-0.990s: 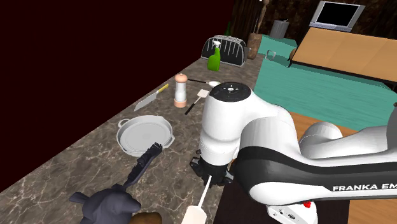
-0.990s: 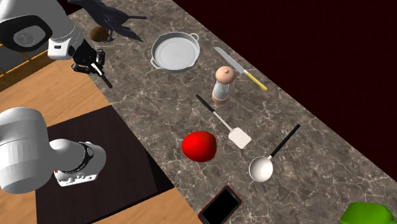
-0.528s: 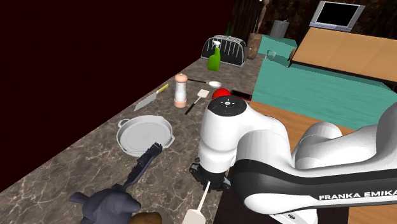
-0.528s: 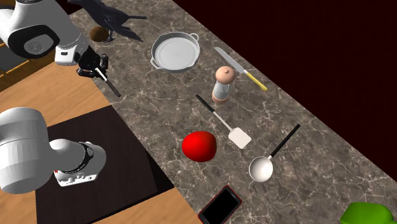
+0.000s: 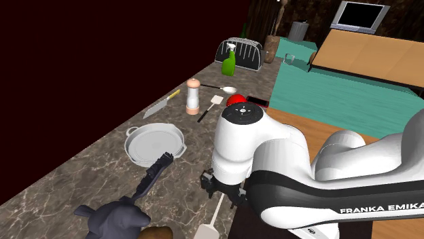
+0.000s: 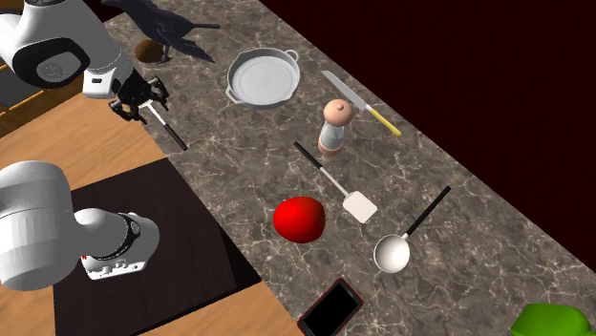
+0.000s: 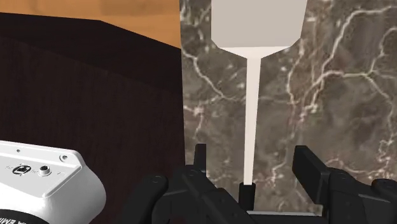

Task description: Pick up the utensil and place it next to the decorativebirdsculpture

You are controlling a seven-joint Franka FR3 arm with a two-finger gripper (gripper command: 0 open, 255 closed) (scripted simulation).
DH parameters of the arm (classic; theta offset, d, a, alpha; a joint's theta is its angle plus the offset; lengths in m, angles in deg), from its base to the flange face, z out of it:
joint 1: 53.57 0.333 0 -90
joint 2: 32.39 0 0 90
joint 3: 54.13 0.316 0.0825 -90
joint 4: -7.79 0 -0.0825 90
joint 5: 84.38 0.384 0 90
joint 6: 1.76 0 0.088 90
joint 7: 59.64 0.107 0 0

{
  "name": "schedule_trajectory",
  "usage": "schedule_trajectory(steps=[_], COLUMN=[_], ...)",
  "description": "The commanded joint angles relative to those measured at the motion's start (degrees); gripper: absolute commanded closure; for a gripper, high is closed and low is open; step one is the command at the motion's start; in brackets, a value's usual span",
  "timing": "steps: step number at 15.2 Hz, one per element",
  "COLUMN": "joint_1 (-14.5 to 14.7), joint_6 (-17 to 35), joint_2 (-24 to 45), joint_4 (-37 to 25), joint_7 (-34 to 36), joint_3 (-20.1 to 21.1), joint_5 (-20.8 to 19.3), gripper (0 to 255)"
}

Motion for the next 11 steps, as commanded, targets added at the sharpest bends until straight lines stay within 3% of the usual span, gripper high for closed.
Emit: schedule_trajectory(steps=[1, 4, 8, 11], joint_1=[0.00, 0.00, 0.85, 0.86], joint_6=[0.00, 0.00, -8.56, -8.56], joint_2=[0.00, 0.00, -3.84, -3.84], joint_4=[0.00, 0.00, -4.49, -4.49], joint_7=[0.00, 0.00, 0.55, 0.56], joint_3=[0.00, 0.00, -5.28, -5.28], joint_5=[0.00, 0.00, -3.29, -3.30], gripper=[0, 0, 0, 0])
